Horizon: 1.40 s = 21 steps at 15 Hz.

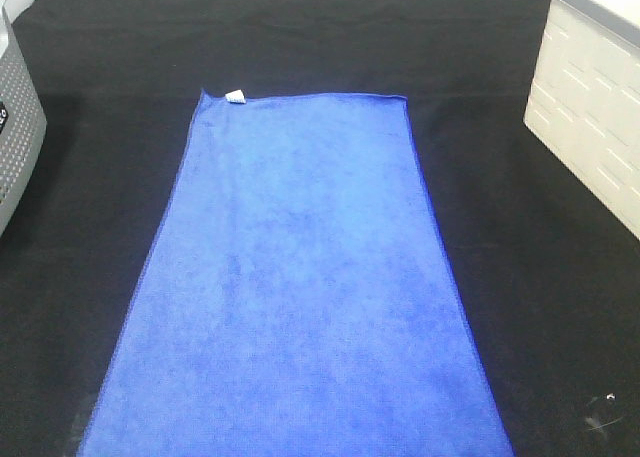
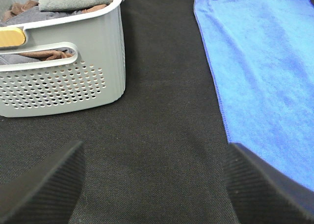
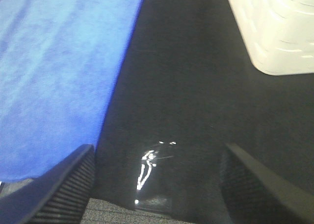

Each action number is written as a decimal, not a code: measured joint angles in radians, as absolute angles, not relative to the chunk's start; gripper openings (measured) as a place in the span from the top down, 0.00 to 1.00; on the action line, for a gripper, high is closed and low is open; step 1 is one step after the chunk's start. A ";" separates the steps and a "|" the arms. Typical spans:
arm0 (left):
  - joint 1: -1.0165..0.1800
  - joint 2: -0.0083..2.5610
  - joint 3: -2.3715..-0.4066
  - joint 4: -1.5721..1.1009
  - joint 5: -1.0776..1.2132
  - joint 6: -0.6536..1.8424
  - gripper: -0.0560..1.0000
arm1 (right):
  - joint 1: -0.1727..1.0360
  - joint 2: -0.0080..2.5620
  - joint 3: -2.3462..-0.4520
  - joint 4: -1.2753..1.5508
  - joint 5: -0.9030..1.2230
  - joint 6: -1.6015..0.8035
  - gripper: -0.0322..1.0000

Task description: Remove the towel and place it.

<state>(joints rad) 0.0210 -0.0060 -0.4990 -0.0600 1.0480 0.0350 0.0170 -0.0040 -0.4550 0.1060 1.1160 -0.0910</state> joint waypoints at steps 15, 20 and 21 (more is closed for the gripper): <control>0.021 -0.006 -0.499 -0.049 1.048 0.016 0.26 | 0.017 -0.004 -0.455 0.084 1.116 -0.068 0.31; 0.021 -0.006 -0.499 -0.050 1.048 0.016 0.26 | 0.017 -0.004 -0.455 0.085 1.116 -0.068 0.31; 0.021 -0.006 -0.499 -0.050 1.048 0.016 0.26 | 0.017 -0.004 -0.455 0.085 1.116 -0.068 0.31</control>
